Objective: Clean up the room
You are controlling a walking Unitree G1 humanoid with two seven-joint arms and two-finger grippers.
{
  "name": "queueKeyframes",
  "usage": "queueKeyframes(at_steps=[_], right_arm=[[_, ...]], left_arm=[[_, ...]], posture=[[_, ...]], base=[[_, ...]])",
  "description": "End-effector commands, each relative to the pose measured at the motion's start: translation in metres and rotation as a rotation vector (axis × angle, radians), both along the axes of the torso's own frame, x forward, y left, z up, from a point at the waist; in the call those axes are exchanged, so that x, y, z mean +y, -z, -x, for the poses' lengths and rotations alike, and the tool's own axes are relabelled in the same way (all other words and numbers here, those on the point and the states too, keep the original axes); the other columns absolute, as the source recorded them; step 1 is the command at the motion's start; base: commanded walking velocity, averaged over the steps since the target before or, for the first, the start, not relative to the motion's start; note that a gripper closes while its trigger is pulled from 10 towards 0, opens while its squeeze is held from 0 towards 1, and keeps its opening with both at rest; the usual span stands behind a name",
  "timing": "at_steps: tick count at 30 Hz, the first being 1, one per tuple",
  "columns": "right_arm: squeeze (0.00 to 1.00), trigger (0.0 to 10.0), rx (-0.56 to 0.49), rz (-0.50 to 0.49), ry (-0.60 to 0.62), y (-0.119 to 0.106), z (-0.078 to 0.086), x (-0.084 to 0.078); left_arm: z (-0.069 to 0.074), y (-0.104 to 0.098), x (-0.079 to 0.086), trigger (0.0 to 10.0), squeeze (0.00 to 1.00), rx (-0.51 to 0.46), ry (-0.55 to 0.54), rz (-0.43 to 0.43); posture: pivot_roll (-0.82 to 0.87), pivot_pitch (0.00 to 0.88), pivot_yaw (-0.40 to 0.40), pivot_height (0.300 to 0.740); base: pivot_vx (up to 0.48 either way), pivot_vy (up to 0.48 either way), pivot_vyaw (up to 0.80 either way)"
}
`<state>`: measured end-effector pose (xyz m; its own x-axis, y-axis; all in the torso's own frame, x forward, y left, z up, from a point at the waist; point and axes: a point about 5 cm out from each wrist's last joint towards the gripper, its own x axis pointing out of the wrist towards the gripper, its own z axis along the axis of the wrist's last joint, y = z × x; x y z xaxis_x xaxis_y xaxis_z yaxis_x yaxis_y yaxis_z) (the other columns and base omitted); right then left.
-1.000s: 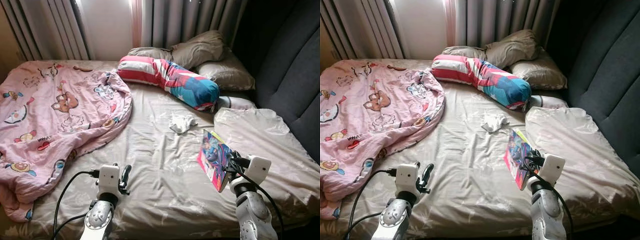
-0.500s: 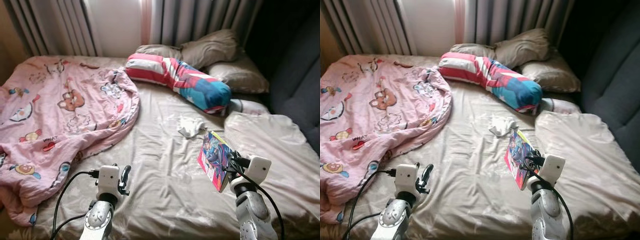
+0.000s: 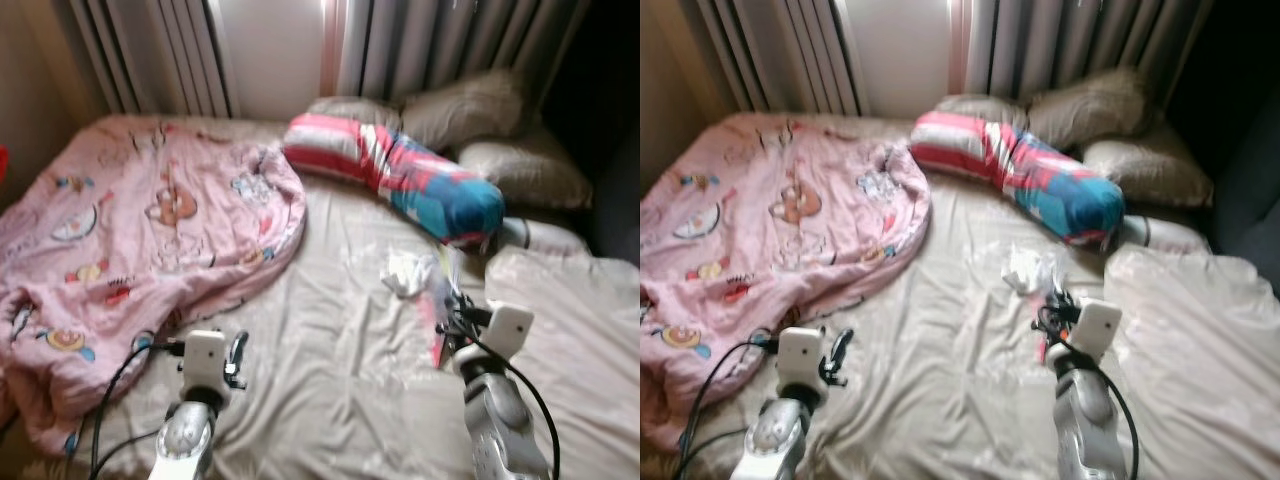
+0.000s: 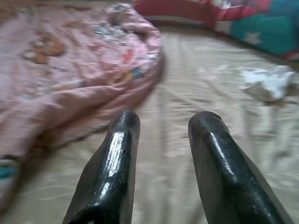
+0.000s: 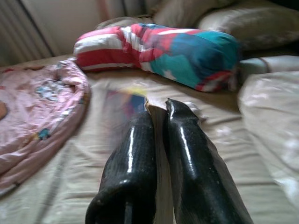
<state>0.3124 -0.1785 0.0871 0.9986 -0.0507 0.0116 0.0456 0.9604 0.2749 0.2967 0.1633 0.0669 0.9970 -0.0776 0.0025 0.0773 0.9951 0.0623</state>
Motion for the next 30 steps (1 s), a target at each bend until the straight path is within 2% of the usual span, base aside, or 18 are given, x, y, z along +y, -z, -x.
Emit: queueKeyframes(at_steps=[1,22,28,30], right_arm=[[0.0,10.0,-0.034,0.007,0.02,-0.0065,-0.0003,-0.0055],[0.0,10.0,-0.022,0.002,0.021,-0.0049,-0.0005,-0.0052],[0.0,10.0,-0.027,-0.002,0.017,-0.0055,-0.0009,-0.0043],[0.0,10.0,-0.031,0.003,0.022,-0.0058,-0.0006,-0.0046]], left_arm=[[0.0006,0.0002,0.0001,10.0,0.0,0.006,0.006,-0.012],[0.0008,0.0,-0.0013,10.0,0.0,0.003,0.015,-0.025],[0.0006,0.0,-0.0017,10.0,0.0,0.002,0.015,-0.024],[0.0007,0.0002,-0.002,10.0,0.0,0.004,0.014,-0.017]], posture=[[-0.06,0.17,-0.063,0.74],[-0.06,0.17,-0.062,0.74],[-0.06,0.169,-0.063,0.74],[-0.06,0.17,-0.063,0.74]], base=[[0.0,0.0,0.0],[0.0,-0.027,0.0],[0.0,-0.334,-0.79],[0.0,0.0,0.0]])
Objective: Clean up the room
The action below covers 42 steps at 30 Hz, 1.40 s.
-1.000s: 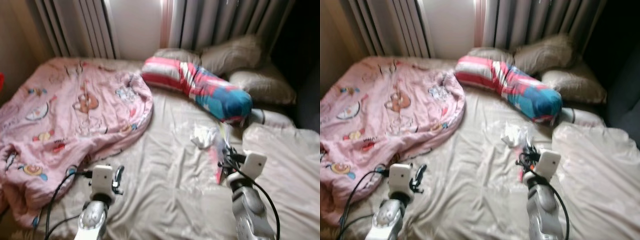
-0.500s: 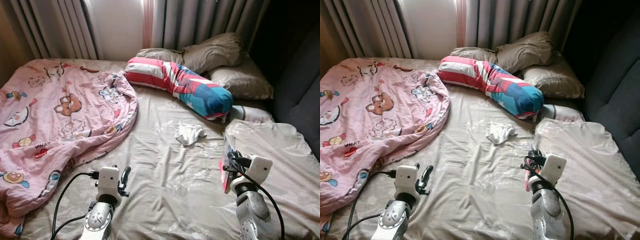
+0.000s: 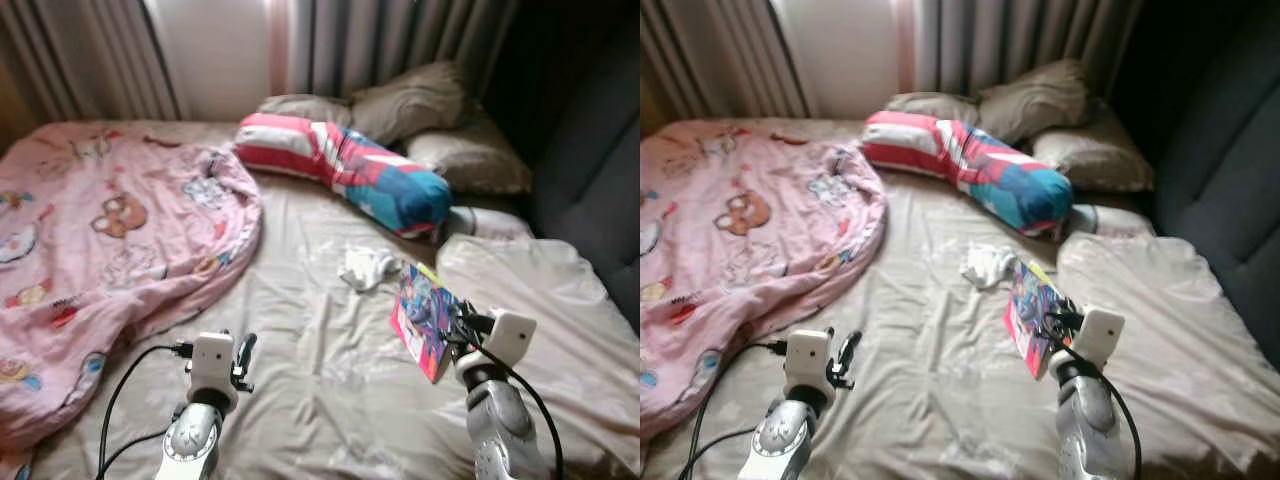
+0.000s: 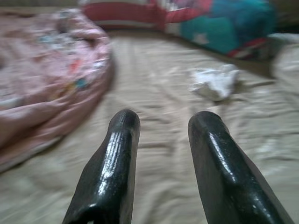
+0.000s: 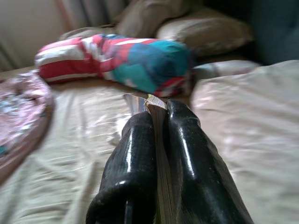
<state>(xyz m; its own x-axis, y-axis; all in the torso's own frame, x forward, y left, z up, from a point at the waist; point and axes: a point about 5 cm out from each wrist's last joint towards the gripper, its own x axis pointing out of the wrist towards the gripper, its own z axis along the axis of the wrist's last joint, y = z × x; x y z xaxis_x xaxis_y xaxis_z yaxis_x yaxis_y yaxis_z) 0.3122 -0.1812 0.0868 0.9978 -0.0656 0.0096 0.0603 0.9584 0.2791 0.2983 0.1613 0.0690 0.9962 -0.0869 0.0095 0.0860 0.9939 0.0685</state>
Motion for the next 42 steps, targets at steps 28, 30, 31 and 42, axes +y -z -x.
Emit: queueKeyframes(at_steps=[28,30,31,42], right_arm=[[0.0,10.0,-0.025,0.0,-0.007,-0.0061,-0.0028,0.0028],[0.0,10.0,-0.017,-0.01,0.001,-0.0043,-0.0024,0.0019],[0.0,10.0,-0.012,-0.021,0.007,-0.0033,-0.0021,0.0013],[0.0,10.0,-0.028,-0.024,0.015,-0.0035,-0.0009,0.0002]], left_arm=[[0.0019,0.0036,-0.0014,10.0,0.0,0.021,0.008,-0.01],[0.0021,0.0037,-0.0011,10.0,0.0,0.021,0.008,-0.01],[0.0022,0.0037,-0.0008,10.0,0.0,0.02,0.007,-0.011],[0.0024,0.0037,-0.0002,10.0,0.0,0.022,0.009,-0.014]], posture=[[-0.06,0.17,-0.062,0.715],[-0.06,0.17,-0.062,0.705],[-0.06,0.171,-0.062,0.695],[-0.06,0.172,-0.058,0.671]], base=[[0.0,0.0,0.0],[0.0,0.0,0.0],[0.0,0.0,0.0],[0.0,0.0,0.0]])
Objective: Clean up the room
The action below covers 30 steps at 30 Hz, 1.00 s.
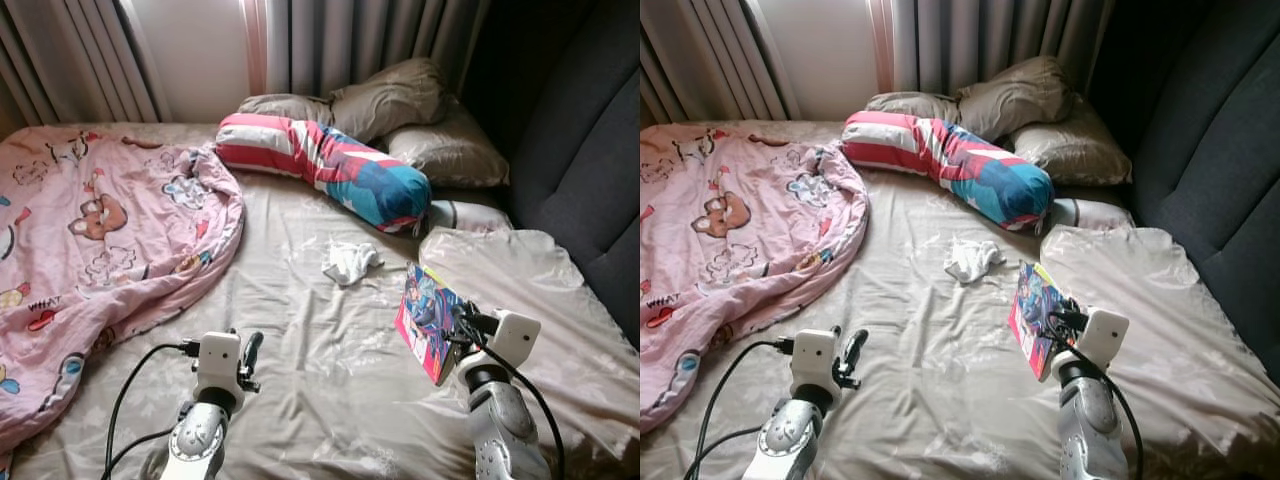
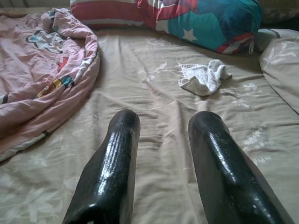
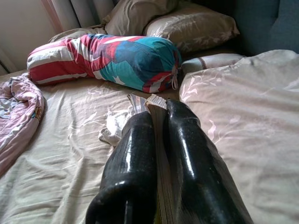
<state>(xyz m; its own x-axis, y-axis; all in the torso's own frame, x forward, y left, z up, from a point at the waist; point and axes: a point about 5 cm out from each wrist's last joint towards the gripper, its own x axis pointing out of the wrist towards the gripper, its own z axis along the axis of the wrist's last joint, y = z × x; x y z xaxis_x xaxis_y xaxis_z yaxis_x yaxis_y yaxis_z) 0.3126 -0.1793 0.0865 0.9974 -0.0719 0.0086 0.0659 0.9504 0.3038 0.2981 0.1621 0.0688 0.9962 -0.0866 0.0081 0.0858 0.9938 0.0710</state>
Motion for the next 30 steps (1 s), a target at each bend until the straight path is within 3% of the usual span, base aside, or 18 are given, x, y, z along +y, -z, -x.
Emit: queueKeyframes(at_steps=[1,7,12,30], right_arm=[[0.0,10.0,-0.024,0.001,0.01,-0.0034,-0.0004,-0.0016],[0.0,10.0,0.001,-0.01,0.0,-0.0008,-0.0009,0.0001],[0.0,10.0,-0.022,0.007,0.004,-0.002,0.0001,-0.0005],[0.0,10.0,-0.011,0.017,0.002,0.0002,0.0002,0.0002]], left_arm=[[0.0022,0.0035,-0.0009,10.0,0.0,0.02,0.009,-0.012],[0.002,0.003,-0.0008,10.0,0.0,0.019,0.009,-0.012],[0.0015,0.003,-0.0013,10.0,0.0,0.02,0.011,-0.012],[0.0008,0.003,-0.0008,10.0,0.0,0.023,0.013,-0.015]], posture=[[-0.06,0.172,-0.058,0.671],[-0.06,0.171,-0.056,0.671],[-0.06,0.17,-0.056,0.643],[-0.06,0.169,-0.052,0.643]], base=[[0.0,0.0,0.0],[0.0,0.0,0.0],[0.0,0.0,0.0],[0.0,0.0,0.0]])
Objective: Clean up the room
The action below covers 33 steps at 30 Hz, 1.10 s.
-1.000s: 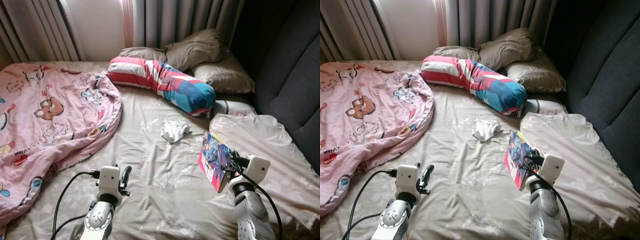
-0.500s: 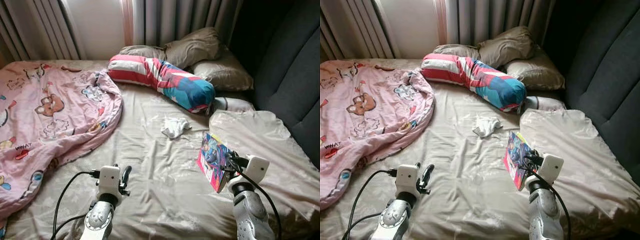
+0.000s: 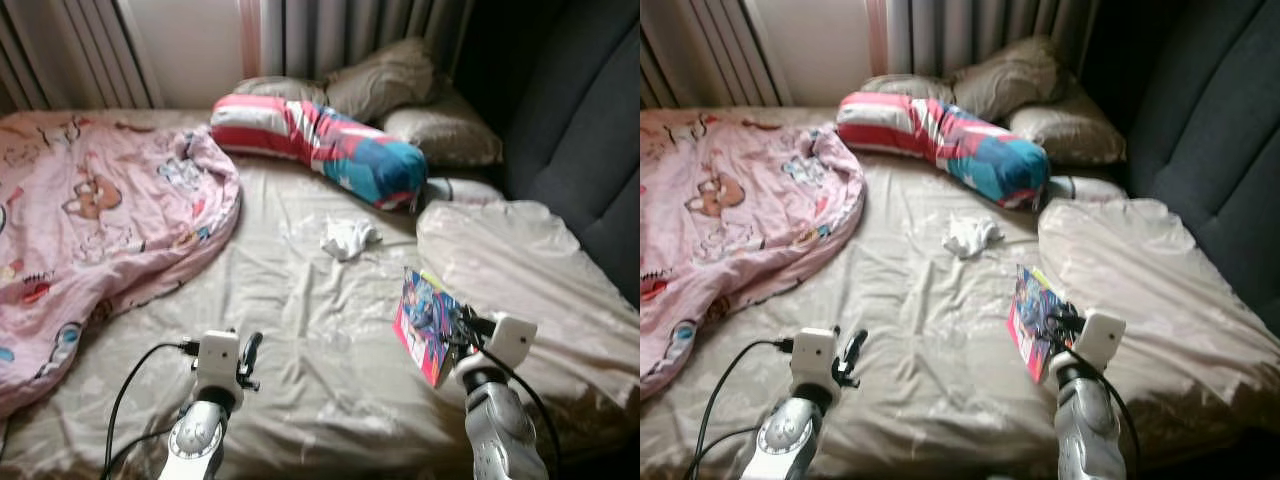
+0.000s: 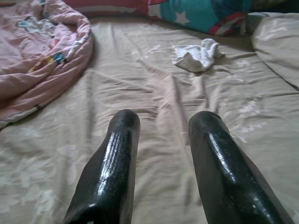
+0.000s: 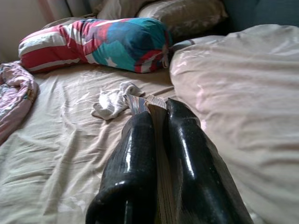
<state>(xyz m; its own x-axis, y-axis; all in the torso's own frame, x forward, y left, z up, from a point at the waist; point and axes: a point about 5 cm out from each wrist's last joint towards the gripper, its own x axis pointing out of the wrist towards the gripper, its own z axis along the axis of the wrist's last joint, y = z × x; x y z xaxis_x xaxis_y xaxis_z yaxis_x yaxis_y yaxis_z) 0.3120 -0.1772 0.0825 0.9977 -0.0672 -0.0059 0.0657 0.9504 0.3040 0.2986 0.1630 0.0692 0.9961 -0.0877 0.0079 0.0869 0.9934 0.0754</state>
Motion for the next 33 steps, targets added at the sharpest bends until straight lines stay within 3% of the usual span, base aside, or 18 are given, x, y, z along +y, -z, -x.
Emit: queueKeyframes(at_steps=[1,21,25,33], right_arm=[[0.0,10.0,-0.025,0.017,0.007,-0.0034,-0.0002,-0.0019],[0.0,10.0,-0.016,0.037,-0.037,-0.0007,0.0003,0.003],[0.0,10.0,-0.018,0.037,-0.041,-0.001,0.0004,0.0045],[0.0,10.0,-0.01,0.018,-0.027,0.0009,0.0011,0.0029]], left_arm=[[0.0012,0.0034,-0.0017,10.0,0.0,0.024,0.012,-0.011],[0.0008,0.0027,-0.0016,10.0,0.0,0.026,0.015,-0.013],[0.0007,0.0027,-0.0019,10.0,0.0,0.026,0.015,-0.012],[0.0012,0.0029,-0.0017,10.0,0.0,0.027,0.016,-0.01]], posture=[[-0.06,0.169,-0.052,0.643],[-0.06,0.171,-0.047,0.643],[-0.06,0.171,-0.048,0.643],[-0.06,0.173,-0.047,0.643]], base=[[0.0,0.0,0.0],[0.0,0.0,0.0],[0.0,0.0,0.8],[0.0,0.0,0.0]])
